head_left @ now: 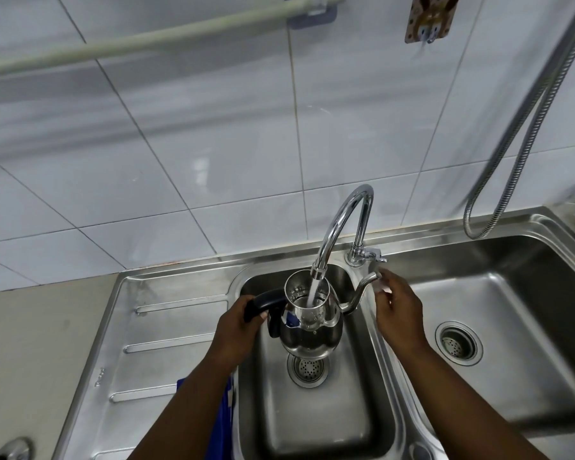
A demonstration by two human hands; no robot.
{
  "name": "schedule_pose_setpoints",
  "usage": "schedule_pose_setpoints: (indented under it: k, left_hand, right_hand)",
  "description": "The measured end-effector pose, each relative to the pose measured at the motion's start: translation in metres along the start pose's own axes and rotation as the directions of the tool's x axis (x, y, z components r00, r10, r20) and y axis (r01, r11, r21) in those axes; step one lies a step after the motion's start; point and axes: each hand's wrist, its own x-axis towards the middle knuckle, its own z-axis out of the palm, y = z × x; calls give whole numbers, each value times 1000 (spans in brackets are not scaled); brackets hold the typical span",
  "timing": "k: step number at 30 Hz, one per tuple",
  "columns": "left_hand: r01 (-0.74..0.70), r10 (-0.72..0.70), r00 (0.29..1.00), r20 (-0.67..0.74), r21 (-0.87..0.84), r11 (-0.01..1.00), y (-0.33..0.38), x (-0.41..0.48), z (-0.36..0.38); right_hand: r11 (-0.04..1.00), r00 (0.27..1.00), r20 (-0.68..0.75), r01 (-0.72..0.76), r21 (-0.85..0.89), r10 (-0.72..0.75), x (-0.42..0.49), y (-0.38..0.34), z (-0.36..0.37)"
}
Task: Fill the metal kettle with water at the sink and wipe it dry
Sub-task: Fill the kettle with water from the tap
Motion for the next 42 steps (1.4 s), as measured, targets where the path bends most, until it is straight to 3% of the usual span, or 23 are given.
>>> schedule_pose_setpoints:
  k: [2, 6, 17, 20, 23, 25, 29, 36, 42]
  left_hand:
    - [-8, 8, 1000, -3, 5, 1000, 0, 0, 0]
    - [-2, 2, 1000, -9, -8, 1000, -2, -1, 0]
    - [-5, 4, 1000, -11, -24, 1000, 0, 0, -2]
    - [-10, 10, 1000, -12, -24, 1000, 1, 0, -2]
    - [-18, 18, 1000, -14, -39, 999, 1, -2, -3]
    - [-25, 24, 1000, -14, -43, 999, 0, -4, -4]
    - [-38, 38, 999, 4, -30, 999, 2, -14, -8]
    - [-28, 32, 998, 49, -86, 996, -13, -55, -40]
    - [-52, 60, 996, 67, -128, 990, -22, -86, -73]
  right_hand:
    - [977, 996, 38, 83, -196, -77, 2, 4, 1]
    - [859, 959, 267, 218, -463, -99, 11, 17, 8]
    - [756, 921, 387, 229, -613, 35, 79, -4, -2]
    - [770, 934, 357, 238, -593, -14, 76, -8, -3]
    - [882, 963, 193, 251, -399, -186, 54, -3, 0]
    - [973, 985, 118, 144, -179, -124, 32, -3, 3]
    - [995, 969, 237, -87, 41, 75, -5, -9, 6]
    - [1000, 951, 309, -9, -25, 16, -59, -36, -12]
    - [993, 956, 288, 82, -90, -53, -98, -64, -20]
